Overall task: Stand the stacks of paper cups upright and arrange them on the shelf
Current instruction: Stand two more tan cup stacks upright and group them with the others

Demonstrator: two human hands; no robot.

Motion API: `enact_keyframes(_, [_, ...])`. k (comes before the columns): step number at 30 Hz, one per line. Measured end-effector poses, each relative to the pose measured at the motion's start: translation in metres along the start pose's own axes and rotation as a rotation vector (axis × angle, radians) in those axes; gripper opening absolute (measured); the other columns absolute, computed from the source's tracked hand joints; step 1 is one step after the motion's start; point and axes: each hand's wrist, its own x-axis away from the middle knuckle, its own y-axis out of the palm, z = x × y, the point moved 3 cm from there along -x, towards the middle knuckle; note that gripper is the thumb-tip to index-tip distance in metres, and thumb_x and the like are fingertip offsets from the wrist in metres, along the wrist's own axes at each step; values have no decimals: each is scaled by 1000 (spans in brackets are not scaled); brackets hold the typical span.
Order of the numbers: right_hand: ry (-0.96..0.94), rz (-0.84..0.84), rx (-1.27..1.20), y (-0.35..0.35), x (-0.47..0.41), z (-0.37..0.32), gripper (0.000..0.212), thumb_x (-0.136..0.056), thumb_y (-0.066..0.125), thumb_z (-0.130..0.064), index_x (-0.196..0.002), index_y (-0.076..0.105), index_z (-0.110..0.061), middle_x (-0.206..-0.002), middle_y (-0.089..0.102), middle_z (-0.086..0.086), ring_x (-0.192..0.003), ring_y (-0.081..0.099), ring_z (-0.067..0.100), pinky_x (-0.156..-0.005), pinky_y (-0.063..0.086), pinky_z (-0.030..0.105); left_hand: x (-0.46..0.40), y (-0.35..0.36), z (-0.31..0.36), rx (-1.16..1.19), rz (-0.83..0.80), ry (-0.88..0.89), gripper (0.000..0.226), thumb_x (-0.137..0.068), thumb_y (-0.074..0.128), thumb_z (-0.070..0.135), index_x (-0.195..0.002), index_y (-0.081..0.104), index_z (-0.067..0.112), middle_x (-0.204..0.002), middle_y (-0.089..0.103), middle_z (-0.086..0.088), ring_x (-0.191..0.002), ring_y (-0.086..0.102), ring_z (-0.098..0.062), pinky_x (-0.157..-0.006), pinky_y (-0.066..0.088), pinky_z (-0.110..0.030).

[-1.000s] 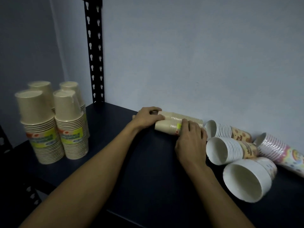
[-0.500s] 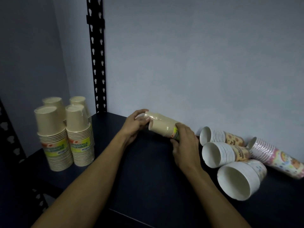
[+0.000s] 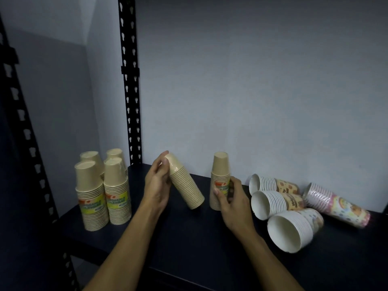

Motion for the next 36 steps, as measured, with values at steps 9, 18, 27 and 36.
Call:
enact_keyframes(9, [36, -85, -142, 1, 13, -7, 41, -91, 72, -33, -128, 54, -26, -114, 70, -12, -105, 67, 1, -90, 57, 30, 55, 24, 0, -496, -216, 268, 44, -83, 75, 20, -124, 61, 25, -106, 75, 18, -106, 68, 0, -86, 53, -16])
enact_keyframes(18, [78, -206, -209, -4, 15, -7, 47, -87, 78, -22, -130, 57, -22, -120, 71, -10, -112, 66, 4, -97, 56, 35, 58, -4, -30, -810, -547, 27, 71, -93, 70, 20, -154, 34, 27, -146, 55, 9, -133, 53, -5, -112, 44, -33])
enact_keyframes(27, [115, -296, -241, -5, 15, -5, 49, -84, 76, -3, -128, 59, -17, -120, 72, -3, -112, 68, 9, -99, 54, 29, 56, -6, -29, -1021, -288, 132, 63, -74, 85, 44, -127, 52, 34, -121, 55, 7, -111, 60, -8, -89, 49, -19])
enact_keyframes(36, [153, -344, -248, -5, 13, -1, 47, -82, 76, 2, -122, 62, -17, -119, 73, -3, -112, 68, 7, -98, 53, 27, 57, -17, -27, -847, -399, -3, 68, -87, 76, 9, -146, 46, 19, -136, 63, 3, -127, 60, -10, -112, 45, -42])
